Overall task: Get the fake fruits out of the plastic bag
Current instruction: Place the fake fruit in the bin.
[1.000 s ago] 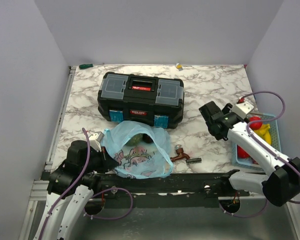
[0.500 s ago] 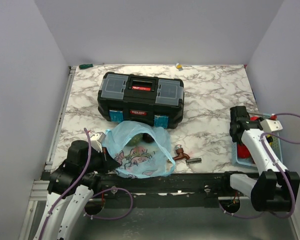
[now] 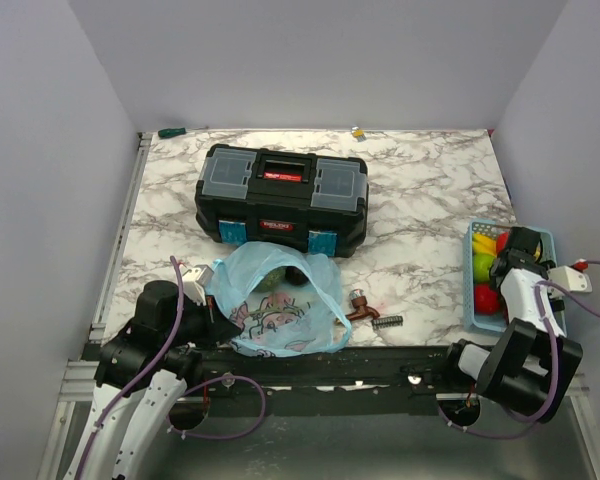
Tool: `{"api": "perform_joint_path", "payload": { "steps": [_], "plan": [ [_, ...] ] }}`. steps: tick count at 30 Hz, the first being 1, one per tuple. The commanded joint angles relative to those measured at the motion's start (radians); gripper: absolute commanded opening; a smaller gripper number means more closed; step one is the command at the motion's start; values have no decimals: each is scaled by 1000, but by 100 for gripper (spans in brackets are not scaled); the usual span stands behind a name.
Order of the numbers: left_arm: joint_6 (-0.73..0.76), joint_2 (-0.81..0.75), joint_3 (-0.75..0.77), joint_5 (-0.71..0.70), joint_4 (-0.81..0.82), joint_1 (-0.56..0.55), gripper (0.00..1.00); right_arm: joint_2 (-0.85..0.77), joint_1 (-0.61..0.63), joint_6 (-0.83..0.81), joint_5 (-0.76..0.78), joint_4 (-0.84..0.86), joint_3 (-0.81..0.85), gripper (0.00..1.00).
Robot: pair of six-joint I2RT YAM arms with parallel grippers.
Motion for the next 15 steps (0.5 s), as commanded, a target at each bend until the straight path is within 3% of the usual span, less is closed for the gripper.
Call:
{"api": "perform_joint_path", "payload": {
  "steps": [1, 7, 15],
  "plan": [
    [12, 8, -3, 22, 16, -3, 0, 19, -3, -31, -90, 40, -2, 36],
    [16, 10, -5, 26, 13, -3, 0, -9, -2, -40, -90, 40, -9, 74],
    [19, 15, -4, 31, 22, -3, 0, -86, -2, -93, -111, 92, -39, 98]
  ]
}}
